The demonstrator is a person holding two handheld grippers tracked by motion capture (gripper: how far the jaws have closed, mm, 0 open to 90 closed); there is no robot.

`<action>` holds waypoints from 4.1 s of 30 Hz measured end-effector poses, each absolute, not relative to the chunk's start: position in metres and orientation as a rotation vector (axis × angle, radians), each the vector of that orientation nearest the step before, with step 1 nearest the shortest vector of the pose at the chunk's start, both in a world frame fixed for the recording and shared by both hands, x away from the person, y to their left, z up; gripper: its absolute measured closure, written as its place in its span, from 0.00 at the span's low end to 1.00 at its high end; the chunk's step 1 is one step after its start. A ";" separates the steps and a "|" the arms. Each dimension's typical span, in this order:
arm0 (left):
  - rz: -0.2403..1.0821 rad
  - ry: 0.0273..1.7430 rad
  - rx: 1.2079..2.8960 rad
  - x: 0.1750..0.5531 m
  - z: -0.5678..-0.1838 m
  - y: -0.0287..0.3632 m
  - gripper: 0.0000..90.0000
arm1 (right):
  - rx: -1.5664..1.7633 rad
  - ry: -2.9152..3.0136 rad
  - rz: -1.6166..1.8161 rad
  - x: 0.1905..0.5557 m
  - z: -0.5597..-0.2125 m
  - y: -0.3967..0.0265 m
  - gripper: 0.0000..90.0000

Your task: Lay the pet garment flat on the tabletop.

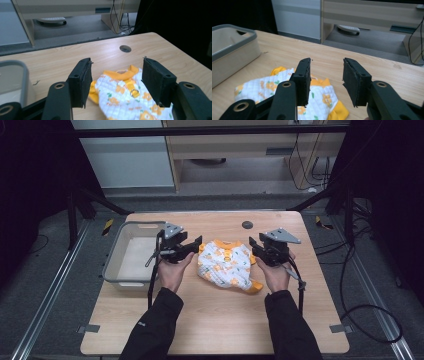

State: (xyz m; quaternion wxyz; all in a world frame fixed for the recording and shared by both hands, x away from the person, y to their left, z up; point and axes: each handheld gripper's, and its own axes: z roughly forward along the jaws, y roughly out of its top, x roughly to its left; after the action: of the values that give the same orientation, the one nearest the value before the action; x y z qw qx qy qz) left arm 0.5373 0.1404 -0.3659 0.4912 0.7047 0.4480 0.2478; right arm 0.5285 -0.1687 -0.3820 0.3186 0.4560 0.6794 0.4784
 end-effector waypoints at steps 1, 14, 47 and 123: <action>0.601 1.088 1.711 0.537 -0.366 0.140 0.44 | 1.199 1.787 1.258 0.528 -0.382 -0.169 0.63; 0.616 0.999 1.889 0.495 -0.393 0.159 0.43 | 1.171 1.957 1.262 0.484 -0.400 -0.199 0.56; 0.552 1.013 2.050 0.518 -0.478 0.149 0.41 | 1.173 2.191 1.228 0.459 -0.470 -0.194 0.48; 0.433 1.026 1.959 0.550 -0.455 0.115 0.84 | 1.361 2.154 1.221 0.482 -0.474 -0.197 0.90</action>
State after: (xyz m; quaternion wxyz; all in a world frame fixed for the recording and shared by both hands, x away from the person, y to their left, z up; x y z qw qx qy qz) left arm 0.5504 0.1154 -0.4548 0.4297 0.7849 0.4113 0.1735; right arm 0.4818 -0.1971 -0.4744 0.1573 0.4756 0.7529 0.4268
